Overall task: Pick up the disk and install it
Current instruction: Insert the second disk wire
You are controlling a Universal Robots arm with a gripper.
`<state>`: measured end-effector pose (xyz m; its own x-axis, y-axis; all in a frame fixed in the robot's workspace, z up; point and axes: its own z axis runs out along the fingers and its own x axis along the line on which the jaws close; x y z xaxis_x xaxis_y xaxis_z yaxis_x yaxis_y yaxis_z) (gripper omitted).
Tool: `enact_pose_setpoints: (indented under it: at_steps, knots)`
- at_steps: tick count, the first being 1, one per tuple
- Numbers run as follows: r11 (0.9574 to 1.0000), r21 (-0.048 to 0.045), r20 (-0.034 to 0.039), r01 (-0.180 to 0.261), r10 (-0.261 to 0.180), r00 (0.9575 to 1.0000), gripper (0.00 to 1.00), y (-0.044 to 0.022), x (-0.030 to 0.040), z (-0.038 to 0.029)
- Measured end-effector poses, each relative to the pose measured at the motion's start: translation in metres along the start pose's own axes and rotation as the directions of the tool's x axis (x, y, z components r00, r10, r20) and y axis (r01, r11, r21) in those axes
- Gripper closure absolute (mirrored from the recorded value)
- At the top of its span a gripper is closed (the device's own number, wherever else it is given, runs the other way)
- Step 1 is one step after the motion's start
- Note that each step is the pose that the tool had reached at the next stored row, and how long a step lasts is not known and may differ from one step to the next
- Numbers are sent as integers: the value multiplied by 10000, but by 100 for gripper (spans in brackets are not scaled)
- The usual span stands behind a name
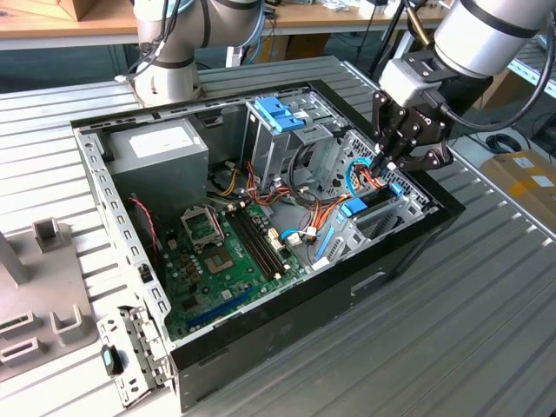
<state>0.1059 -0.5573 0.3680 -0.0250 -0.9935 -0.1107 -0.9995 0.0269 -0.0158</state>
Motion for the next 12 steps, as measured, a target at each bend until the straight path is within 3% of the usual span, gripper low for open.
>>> enact_pose_setpoints:
  at_steps: [12]
  knots:
    - [10000,0,0,1,-1,10000,84,0,23,0]
